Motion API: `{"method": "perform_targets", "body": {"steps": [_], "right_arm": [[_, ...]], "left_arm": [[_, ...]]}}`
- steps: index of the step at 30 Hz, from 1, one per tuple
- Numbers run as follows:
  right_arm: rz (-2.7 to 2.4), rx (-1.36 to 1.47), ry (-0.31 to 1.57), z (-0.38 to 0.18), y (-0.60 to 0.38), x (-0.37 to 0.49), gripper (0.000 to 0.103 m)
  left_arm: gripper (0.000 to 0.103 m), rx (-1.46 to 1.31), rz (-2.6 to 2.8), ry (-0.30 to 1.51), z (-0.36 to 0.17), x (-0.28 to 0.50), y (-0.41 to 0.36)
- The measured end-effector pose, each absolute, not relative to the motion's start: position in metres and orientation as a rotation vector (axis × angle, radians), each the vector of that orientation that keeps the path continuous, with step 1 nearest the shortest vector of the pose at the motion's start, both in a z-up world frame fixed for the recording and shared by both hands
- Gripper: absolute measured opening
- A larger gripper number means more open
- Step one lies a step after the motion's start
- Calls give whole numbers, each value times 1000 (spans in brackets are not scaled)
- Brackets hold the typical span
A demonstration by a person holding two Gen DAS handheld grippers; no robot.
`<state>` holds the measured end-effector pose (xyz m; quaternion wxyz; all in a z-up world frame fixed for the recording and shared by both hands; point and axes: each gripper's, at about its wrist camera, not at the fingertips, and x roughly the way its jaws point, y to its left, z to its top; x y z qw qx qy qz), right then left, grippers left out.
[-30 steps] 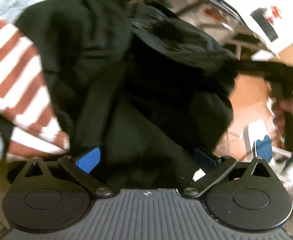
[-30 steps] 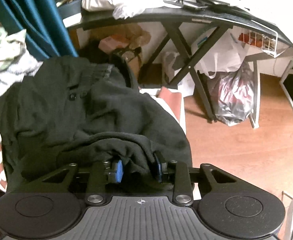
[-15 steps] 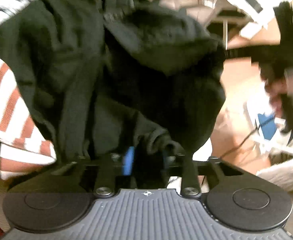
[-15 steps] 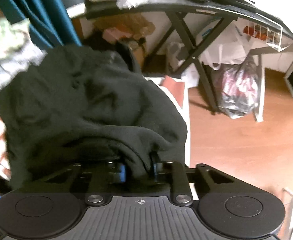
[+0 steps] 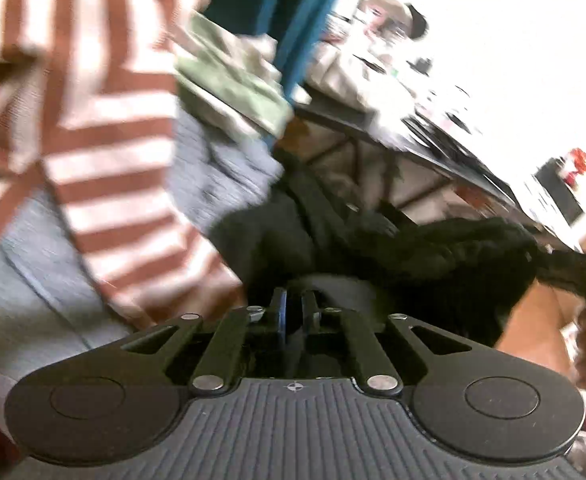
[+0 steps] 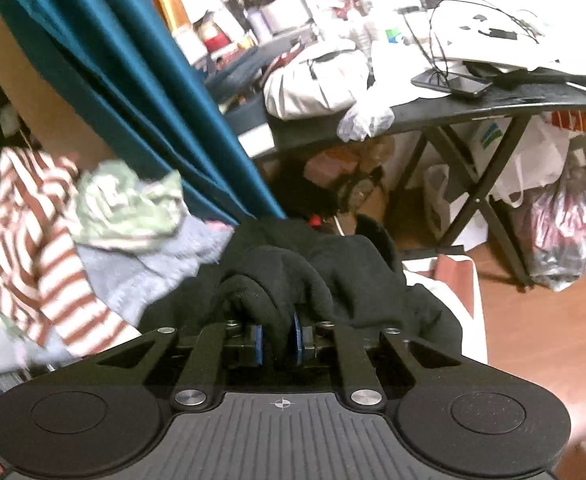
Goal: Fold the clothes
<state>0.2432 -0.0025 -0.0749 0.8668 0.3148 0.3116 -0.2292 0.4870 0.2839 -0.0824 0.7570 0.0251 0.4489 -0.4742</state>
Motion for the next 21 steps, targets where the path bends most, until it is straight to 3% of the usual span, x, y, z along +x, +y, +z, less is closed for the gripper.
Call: {"method": "perform_targets", "body": {"steps": [5,6,8,9,10,13,16,21], "right_arm": [[-511,680,750,-111,1,249,23],[-523,683,762,-117,3,248,26],[-552,676,777,-123,5,243,32],[-565,670,786,-124,6,240,37],[-577,664,794,-124,7,236,47],[-608,642,795,-120,9,223,77],[-619,623,787,-117,11,209,83],[-654,639,844,-130,12,189,83]], "left_arm": [[9,94,-988,1005,-98,497,279],[17,126,-1002,1010,-102,493,275],[43,188,-1048,1011,-107,481,269],[68,217,-1069,1010,-111,476,267],[74,245,-1091,1002,-114,469,266],[75,365,-1148,990,-129,450,264],[76,474,-1156,999,-147,441,267],[78,522,-1119,1044,-173,442,269]]}}
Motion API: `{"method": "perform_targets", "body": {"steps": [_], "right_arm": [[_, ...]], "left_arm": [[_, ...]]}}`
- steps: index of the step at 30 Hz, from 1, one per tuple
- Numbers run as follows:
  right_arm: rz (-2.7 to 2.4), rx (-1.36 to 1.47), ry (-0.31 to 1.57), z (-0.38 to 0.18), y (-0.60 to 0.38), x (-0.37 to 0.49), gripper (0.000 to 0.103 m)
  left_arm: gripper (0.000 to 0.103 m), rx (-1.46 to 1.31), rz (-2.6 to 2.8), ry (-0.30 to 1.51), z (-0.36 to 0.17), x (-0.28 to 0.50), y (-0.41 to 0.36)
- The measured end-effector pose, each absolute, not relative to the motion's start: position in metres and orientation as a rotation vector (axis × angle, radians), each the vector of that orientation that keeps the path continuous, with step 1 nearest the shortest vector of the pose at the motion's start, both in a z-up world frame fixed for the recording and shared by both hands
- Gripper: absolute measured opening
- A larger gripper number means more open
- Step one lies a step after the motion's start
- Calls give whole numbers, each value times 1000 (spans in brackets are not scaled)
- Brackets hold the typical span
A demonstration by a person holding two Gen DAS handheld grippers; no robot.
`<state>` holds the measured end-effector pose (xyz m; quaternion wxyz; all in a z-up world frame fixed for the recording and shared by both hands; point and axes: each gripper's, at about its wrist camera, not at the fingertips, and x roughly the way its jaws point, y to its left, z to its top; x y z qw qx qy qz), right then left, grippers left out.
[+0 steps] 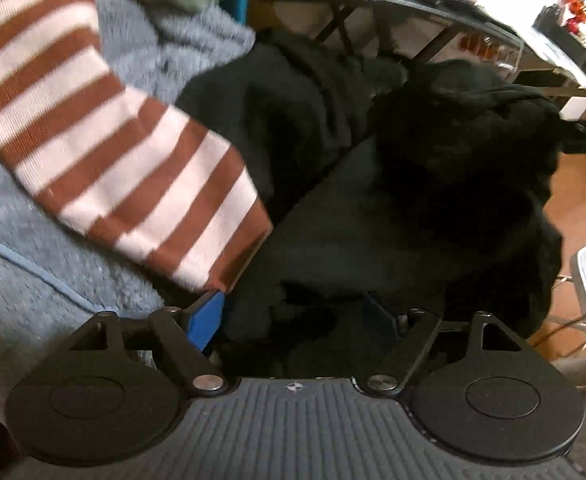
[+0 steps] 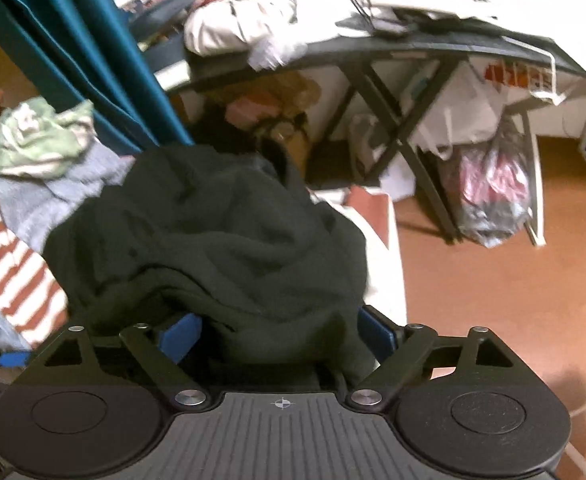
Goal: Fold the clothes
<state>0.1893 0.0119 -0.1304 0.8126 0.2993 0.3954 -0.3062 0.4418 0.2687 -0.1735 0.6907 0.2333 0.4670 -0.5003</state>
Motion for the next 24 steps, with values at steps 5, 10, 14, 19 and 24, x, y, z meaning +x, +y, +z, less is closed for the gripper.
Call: {"method": "perform_targets", "body": {"steps": [5,10,14,19,24], "right_arm": [[-605,565,946,-148,30,182,92],[-532,482,1026,-168,53,188,95],[-517,455,1065,-188,62,198,92],[-485,507,1013,-188,53,214,27],[-454,505,930,-169,55,219,20]], "left_arm": [[90,516,-1149,1052,-182,438,264],[93,625,-1148,993,-188,425,256],[97,596,-1136,1010,-188,427,253],[101,628,-1141,991,-192,424,238],[101,653,-1149,896,-182,413,231]]}}
